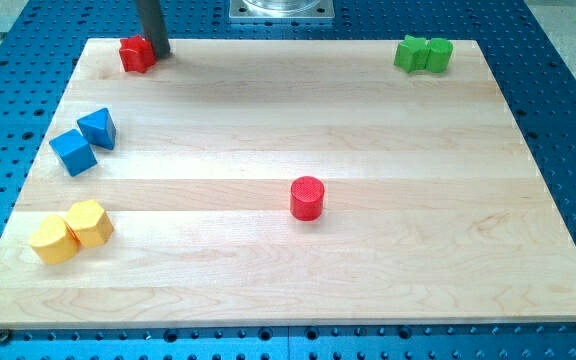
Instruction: Push the red circle to the right of the triangle
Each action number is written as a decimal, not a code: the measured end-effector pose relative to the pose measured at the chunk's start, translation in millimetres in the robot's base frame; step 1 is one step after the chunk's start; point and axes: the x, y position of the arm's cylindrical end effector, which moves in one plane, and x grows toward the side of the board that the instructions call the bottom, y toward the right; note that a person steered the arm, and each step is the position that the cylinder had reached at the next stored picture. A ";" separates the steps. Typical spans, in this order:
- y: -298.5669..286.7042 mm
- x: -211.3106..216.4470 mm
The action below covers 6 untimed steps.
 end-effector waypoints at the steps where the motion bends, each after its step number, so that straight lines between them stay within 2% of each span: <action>1: 86.9 79.8; 3: 270.7 274.6; 4: 201.4 294.1; 5: 97.5 250.8; 6: 91.5 237.9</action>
